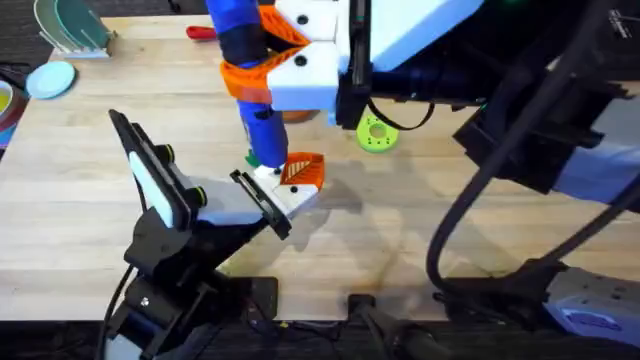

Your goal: Pick up the gripper from the table and insert it into the empty holder that is missing its gripper. Then pick up a screw, insert it into the mounting hole, and use the screwdriver to tighten it. Finally, clean up the table by picking up the vegetable and placing it into the bucket.

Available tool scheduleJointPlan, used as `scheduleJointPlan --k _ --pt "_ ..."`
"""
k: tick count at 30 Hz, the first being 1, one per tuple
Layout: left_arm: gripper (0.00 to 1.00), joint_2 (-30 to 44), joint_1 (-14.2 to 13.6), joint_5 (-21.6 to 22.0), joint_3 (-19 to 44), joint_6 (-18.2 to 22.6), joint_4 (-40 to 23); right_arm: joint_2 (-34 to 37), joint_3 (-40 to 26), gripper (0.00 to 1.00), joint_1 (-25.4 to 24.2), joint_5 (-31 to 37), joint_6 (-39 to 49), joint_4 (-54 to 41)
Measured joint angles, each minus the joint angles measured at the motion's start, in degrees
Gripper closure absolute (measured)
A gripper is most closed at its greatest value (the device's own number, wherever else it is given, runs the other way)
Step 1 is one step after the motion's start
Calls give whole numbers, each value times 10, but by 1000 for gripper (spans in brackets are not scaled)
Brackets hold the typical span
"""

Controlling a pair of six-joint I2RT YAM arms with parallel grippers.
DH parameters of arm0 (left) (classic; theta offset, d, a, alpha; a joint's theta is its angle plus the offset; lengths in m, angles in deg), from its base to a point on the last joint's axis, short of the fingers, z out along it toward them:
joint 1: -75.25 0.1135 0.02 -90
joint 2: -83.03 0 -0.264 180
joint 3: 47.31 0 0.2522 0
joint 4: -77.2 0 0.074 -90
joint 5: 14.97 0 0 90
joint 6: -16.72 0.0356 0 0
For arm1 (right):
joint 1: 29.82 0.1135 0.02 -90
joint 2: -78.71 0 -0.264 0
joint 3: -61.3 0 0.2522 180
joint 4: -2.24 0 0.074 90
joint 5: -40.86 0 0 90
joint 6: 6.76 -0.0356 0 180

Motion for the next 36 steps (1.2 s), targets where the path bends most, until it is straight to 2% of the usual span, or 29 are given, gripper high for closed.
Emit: scheduleJointPlan --k 5,10,15,20,26,30,33,36 --pt "997 0 0 0 0 0 0 0 0 976 0 -1 0 3" --pt "997 -1 0 0 0 2 6 3 7 976 -7 -21 -7 51" --pt "997 0 0 0 0 2 1 -4 9 976 -50 -19 -63 139" --pt "997 0 0 0 0 2 1 -15 9 922 -90 -16 -110 138" --pt "997 0 0 0 0 2 1 -15 9 924 -103 -15 -105 67" --pt "997 -1 0 0 0 2 1 -16 9 924 -130 4 -40 -51" --pt "997 -1 0 0 0 2 1 -15 9 924 -155 72 45 -174" --pt "997 -1 0 0 0 2 1 -14 9 924 -174 193 149 -275"
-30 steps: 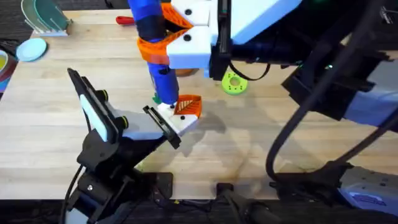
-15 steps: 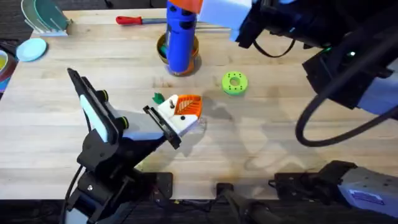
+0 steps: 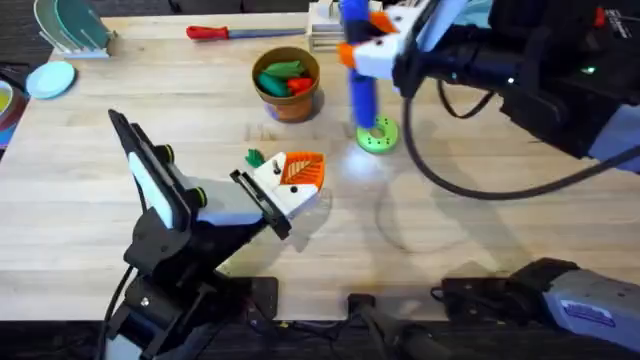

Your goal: Pick up the gripper from the table and insert it into the empty holder that is missing its gripper. Then pick up a screw, insert it into the mounting hole, and use the screwdriver to tighten it. Finally, clean up the table by picking up the vegetable and placing it into the bucket.

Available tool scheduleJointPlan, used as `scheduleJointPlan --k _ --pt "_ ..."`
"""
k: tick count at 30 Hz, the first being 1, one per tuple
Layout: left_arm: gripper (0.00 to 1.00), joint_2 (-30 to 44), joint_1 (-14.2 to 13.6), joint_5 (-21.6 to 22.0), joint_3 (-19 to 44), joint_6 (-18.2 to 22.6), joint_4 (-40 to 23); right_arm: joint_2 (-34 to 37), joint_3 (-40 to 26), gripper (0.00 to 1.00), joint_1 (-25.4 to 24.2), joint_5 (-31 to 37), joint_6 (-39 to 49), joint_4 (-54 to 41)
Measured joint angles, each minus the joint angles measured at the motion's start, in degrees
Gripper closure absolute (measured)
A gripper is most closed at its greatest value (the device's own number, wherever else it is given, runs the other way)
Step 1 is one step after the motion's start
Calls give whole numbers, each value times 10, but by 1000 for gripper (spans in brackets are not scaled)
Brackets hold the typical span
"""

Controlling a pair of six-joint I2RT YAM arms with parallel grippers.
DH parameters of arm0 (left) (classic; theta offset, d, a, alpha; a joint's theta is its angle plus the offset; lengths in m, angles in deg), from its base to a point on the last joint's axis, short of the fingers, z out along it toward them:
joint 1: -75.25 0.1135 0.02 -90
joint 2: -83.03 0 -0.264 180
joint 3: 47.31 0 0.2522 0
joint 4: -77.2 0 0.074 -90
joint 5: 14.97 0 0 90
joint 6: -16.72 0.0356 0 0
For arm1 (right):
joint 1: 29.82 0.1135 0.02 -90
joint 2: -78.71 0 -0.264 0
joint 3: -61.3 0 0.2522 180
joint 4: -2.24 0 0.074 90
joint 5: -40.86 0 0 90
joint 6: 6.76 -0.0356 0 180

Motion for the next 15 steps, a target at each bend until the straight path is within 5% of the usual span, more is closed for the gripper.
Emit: scheduleJointPlan --k 8,15 --pt "997 0 0 0 0 0 0 63 0 924 -21 386 259 -93" --pt "997 0 0 0 0 0 0 166 0 925 -23 492 386 -134"
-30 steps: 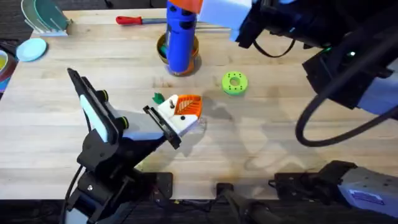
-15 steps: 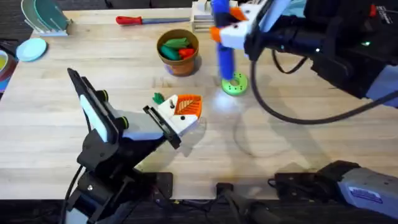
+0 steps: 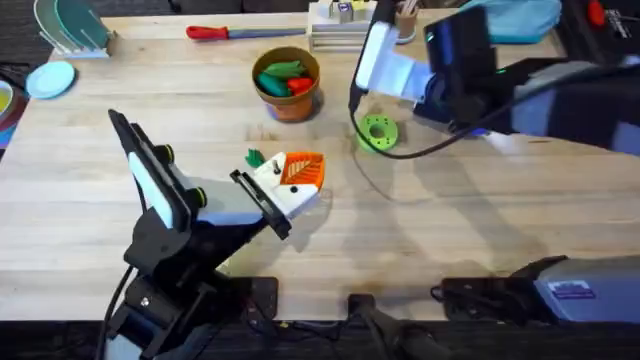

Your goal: Pick up the gripper from the table and insert it into the empty holder that is missing its gripper. Then pick up a screw, insert it into the mounting hole, and use the screwdriver to tighten it. Finally, clean up the table by picking up the vegetable and placing it into the bucket.

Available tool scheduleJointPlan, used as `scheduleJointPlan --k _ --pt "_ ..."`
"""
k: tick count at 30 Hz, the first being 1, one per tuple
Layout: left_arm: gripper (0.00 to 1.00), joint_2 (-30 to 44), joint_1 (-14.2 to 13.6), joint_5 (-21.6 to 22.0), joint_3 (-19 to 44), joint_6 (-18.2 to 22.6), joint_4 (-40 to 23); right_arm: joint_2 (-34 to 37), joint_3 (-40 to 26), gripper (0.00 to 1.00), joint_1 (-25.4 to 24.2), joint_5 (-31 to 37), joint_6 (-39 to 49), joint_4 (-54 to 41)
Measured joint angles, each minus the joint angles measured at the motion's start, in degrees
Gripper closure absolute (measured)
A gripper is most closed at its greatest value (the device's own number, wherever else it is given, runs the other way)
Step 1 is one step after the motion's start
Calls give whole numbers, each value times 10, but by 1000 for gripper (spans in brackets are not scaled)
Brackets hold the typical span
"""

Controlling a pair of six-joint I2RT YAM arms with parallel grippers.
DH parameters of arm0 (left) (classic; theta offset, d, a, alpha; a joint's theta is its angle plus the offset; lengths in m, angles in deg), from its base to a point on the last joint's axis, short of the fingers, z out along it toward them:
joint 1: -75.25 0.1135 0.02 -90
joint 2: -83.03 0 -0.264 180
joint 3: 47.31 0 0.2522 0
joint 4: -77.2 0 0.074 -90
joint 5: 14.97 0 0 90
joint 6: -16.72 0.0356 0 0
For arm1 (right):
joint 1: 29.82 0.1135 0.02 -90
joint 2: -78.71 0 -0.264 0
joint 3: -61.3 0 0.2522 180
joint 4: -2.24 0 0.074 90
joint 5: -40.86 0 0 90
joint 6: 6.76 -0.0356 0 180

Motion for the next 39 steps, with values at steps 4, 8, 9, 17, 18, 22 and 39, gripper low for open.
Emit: scheduleJointPlan --k 4,8,9,17,18,22,39 --pt "997 0 0 0 0 0 0 50 0 925 0 17 37 0" --pt "997 0 0 0 0 0 0 83 -1 925 2 33 56 -14" --pt "997 0 0 0 0 0 0 84 -6 925 4 37 57 -23" --pt "997 0 0 0 0 0 0 83 -32 248 4 39 4 -84" --pt "997 0 0 0 0 0 0 80 -36 99 1 39 -9 -88" --pt "997 0 0 0 0 0 0 73 -40 9 -2 30 -62 -103" --pt "8 0 0 1 0 2 0 -47 -19 7 0 -157 -295 -157"
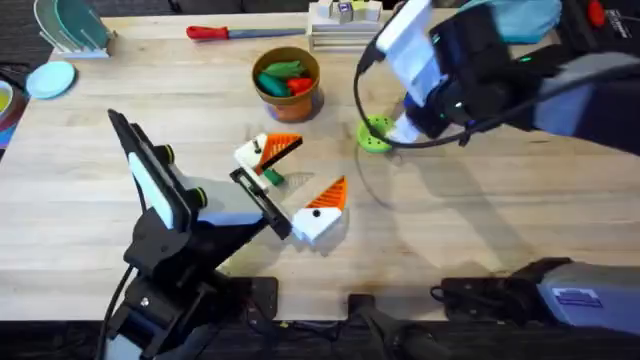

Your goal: Pick up the gripper from the table and insert it into the empty holder that is missing its gripper. Then pick up a screw, insert it into the mounting hole, and use the screwdriver to tighten it. Finally, clean up the table by picking up the vegetable and placing it into the bucket.

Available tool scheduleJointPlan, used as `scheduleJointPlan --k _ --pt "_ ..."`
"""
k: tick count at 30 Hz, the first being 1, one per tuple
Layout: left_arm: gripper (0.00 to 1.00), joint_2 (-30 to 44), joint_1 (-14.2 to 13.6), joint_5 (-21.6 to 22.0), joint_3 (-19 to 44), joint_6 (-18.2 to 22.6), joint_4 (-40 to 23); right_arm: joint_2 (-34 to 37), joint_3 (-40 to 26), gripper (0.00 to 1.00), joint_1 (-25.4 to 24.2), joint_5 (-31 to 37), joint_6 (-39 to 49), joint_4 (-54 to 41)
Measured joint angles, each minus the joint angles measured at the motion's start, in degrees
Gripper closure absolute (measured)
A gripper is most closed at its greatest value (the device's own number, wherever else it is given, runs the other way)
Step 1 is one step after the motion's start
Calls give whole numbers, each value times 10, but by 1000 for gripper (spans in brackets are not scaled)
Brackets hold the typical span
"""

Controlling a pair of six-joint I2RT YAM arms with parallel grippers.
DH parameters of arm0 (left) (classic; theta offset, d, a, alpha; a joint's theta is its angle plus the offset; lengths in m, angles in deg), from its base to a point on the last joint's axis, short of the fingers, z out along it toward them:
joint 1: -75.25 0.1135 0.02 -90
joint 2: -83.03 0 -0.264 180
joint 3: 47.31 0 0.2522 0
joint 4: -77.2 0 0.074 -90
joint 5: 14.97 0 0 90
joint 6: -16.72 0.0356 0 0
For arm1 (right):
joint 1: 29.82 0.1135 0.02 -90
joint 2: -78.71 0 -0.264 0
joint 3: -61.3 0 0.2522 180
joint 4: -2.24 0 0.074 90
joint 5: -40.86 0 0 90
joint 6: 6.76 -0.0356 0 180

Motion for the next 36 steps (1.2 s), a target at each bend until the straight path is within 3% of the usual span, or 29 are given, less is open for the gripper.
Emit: scheduleJointPlan --k 4,7,11,15,21,26,31,36 --pt "8 0 0 9 0 -12 -1 -51 0 9 1 -63 -32 16" --pt "8 0 0 26 6 -69 -14 -71 0 9 1 -87 -42 16" --pt "8 0 0 68 56 -158 -120 -82 0 8 1 -101 -49 16" --pt "8 2 0 110 133 -195 -230 -82 0 7 1 -107 -52 16" --pt "8 52 0 168 255 -213 -349 -82 0 7 4 -110 -55 16" --pt "8 168 0 203 330 -217 -432 -82 0 9 18 -112 -55 16" --pt "8 285 0 220 378 -217 -424 -82 0 7 36 -113 -55 16" --pt "8 335 0 230 384 -214 -412 -82 0 8 41 -113 -55 16"
